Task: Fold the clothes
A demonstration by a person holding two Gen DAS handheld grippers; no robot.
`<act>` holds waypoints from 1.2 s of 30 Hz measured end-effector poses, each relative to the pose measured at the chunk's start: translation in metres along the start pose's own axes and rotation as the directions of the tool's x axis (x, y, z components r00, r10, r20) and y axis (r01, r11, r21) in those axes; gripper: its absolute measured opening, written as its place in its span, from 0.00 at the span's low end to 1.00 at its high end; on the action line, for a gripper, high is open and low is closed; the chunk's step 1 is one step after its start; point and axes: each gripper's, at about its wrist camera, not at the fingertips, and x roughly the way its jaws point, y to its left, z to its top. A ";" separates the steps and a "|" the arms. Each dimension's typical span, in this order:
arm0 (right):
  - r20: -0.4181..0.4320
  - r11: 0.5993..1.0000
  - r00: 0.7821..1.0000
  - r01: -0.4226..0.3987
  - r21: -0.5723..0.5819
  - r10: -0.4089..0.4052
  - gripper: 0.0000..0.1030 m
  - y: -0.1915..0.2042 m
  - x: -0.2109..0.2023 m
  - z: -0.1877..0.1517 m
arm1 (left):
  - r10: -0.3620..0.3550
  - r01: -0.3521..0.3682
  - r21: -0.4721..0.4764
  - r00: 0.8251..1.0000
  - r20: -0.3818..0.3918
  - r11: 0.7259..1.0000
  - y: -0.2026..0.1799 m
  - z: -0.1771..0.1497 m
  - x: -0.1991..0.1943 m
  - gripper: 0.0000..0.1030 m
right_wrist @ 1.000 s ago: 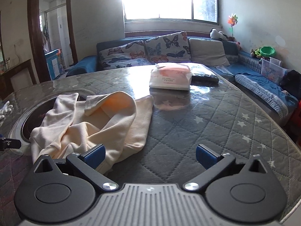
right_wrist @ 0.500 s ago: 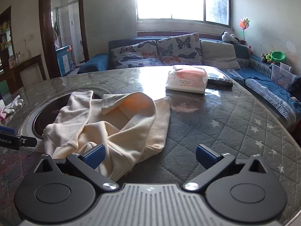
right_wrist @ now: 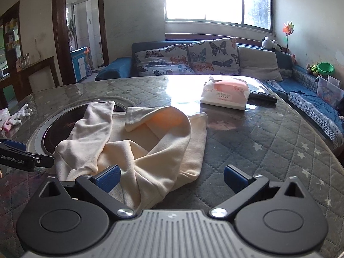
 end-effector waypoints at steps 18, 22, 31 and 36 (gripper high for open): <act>-0.020 1.000 1.000 -0.007 0.007 0.007 1.00 -0.002 0.023 0.016 | -0.018 0.018 0.024 1.000 -0.012 1.000 -0.019 0.023 0.014 1.00; -0.023 1.000 1.000 -0.004 0.001 0.004 1.00 -0.004 0.035 0.029 | -0.026 0.026 0.021 1.000 -0.010 0.999 -0.024 0.034 0.020 1.00; -0.041 1.000 0.999 0.001 -0.009 -0.002 0.90 -0.012 0.076 0.058 | -0.028 0.028 0.000 0.999 -0.023 1.000 -0.027 0.056 0.039 1.00; -0.075 1.000 0.997 -0.005 -0.007 0.005 0.77 -0.016 0.111 0.072 | -0.021 0.021 -0.006 0.999 -0.038 1.000 -0.026 0.064 0.050 1.00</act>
